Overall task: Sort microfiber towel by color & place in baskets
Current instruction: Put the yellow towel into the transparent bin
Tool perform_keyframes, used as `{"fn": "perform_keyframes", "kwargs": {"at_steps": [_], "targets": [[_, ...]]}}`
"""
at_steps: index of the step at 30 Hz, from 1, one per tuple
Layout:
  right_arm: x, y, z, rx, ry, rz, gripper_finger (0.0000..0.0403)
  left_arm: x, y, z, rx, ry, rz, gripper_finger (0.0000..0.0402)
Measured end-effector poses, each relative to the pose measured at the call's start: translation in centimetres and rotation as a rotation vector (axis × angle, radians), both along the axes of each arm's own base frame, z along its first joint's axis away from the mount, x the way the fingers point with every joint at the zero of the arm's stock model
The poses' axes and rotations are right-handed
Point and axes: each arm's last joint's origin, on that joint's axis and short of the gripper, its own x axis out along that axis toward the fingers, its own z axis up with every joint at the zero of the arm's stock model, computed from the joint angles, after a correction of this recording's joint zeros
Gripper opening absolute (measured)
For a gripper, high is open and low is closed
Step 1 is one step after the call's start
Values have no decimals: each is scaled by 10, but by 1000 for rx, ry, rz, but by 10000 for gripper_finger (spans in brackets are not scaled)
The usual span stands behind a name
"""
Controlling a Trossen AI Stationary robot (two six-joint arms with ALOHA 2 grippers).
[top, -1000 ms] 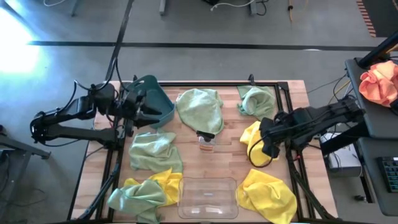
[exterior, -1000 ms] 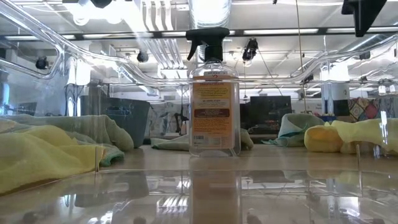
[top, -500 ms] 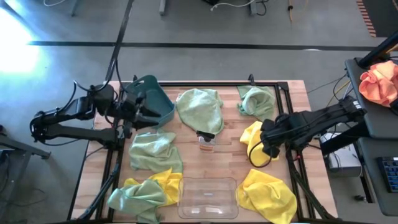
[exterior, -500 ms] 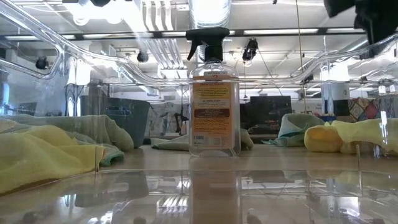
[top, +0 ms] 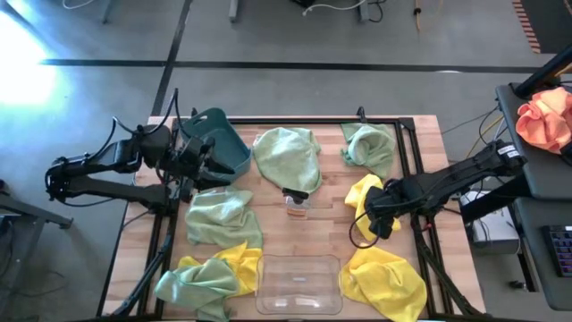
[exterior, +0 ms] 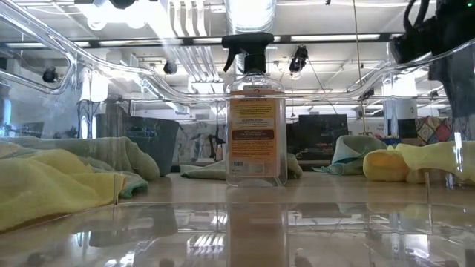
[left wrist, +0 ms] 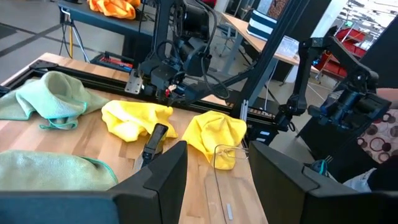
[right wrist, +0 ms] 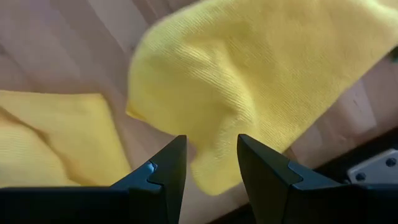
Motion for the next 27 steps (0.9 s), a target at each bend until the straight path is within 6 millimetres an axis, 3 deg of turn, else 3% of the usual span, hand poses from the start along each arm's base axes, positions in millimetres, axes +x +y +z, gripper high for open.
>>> {"fn": "perform_keyframes", "kwargs": {"at_steps": [27], "targets": [[-12,-4,-30,-35,82,0,137,18,2,-10,-9,67,1,157]]}}
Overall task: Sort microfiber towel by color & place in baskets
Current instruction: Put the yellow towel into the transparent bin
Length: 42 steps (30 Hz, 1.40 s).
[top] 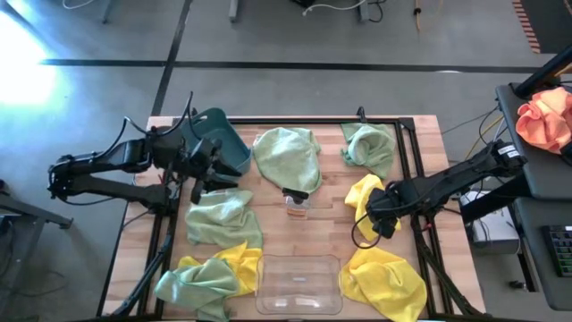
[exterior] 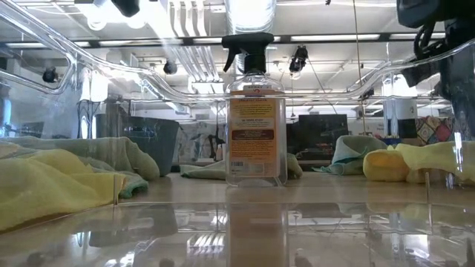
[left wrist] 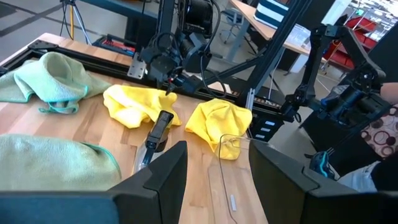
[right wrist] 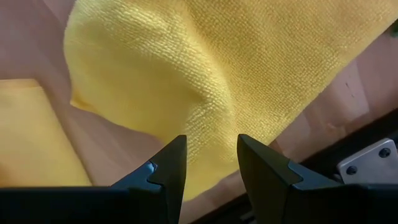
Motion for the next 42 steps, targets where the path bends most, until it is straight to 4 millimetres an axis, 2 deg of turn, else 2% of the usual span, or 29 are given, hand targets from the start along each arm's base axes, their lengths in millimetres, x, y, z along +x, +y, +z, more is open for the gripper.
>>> {"fn": "perform_keyframes", "kwargs": {"at_steps": [10,23,29,42], "targets": [[-4,-1,-8,-9,27,-26,137,6,0,-3,-9,13,-3,157],[7,1,-8,2,-99,1,137,13,1,-6,-11,31,-4,157],[10,1,-8,-36,-139,-116,137,16,1,-8,-13,44,-4,157],[12,2,-13,-30,-102,-120,137,21,2,-11,-14,63,-4,157]]}}
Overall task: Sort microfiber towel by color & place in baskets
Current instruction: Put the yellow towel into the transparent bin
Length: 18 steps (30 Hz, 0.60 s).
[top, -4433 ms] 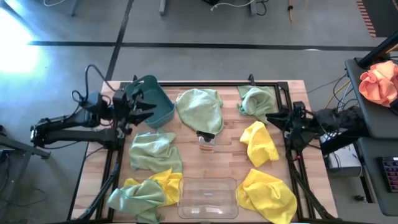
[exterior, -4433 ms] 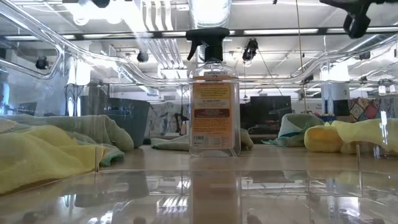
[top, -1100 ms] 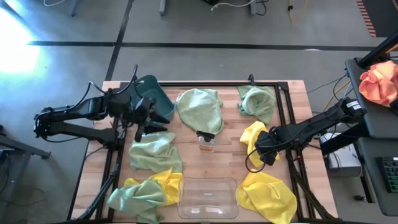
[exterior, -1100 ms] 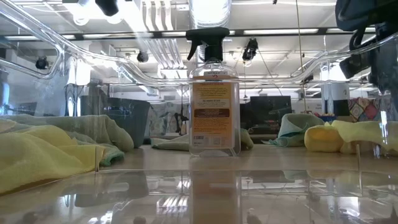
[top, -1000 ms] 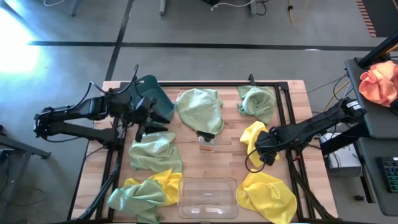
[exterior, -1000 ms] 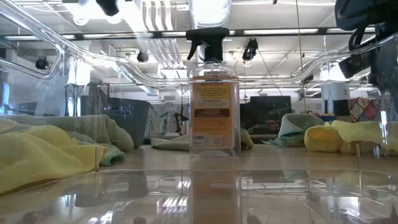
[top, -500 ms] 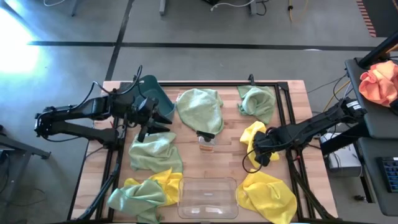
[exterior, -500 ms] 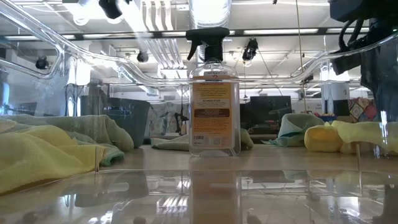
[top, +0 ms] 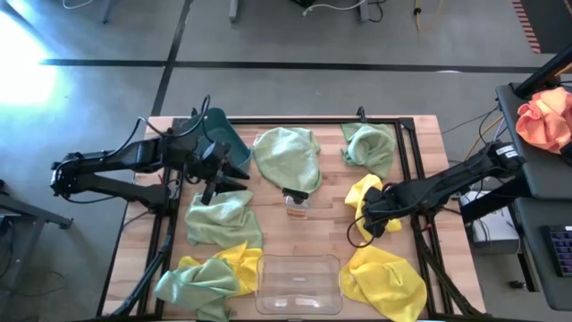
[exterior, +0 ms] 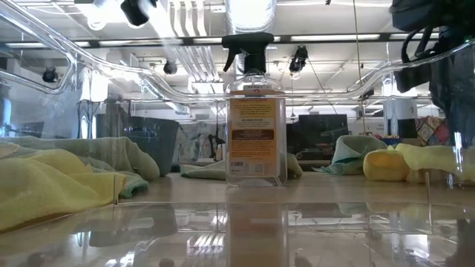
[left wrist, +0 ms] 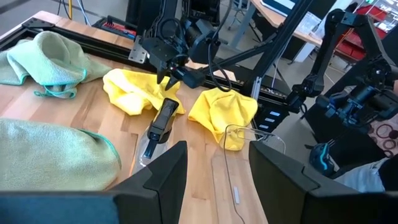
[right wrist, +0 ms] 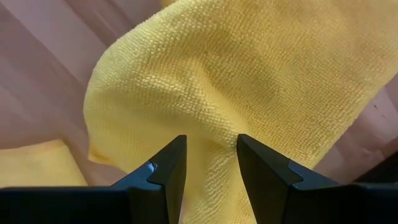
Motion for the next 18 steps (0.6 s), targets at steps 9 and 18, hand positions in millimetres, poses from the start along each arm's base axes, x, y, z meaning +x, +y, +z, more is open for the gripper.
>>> {"fn": "perform_keyframes", "kwargs": {"at_steps": [9,18], "targets": [[3,1,-21,-30,123,25,137,1,-1,0,-2,-3,-24,157],[10,3,-47,-68,253,41,137,2,-1,0,-7,-10,-25,157]]}}
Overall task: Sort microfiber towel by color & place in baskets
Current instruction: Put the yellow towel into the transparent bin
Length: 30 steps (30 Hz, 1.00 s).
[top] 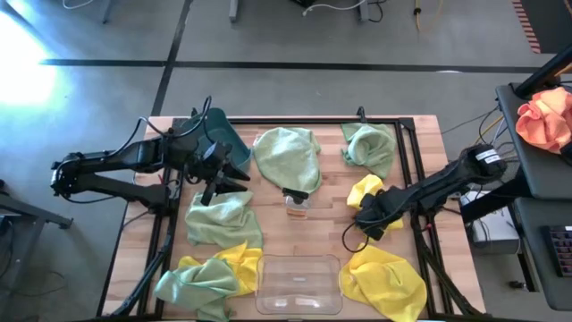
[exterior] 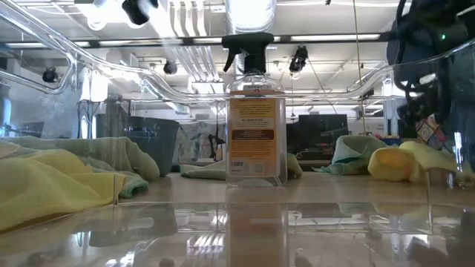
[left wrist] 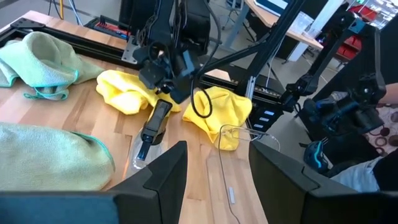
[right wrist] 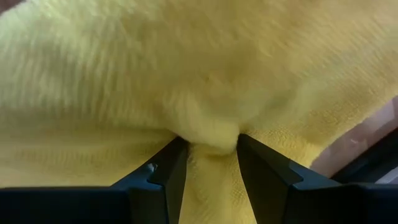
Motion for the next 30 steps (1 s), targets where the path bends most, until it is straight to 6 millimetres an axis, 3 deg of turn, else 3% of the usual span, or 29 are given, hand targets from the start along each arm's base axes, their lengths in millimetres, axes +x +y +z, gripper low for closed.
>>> {"fn": "perform_keyframes", "kwargs": {"at_steps": [12,24,30], "targets": [[9,3,-6,-10,39,9,128,0,0,0,-1,-2,0,157],[12,4,-3,0,-12,-2,26,2,0,4,4,-49,1,157],[13,4,-3,4,-18,-3,11,2,0,4,4,-49,1,157]]}}
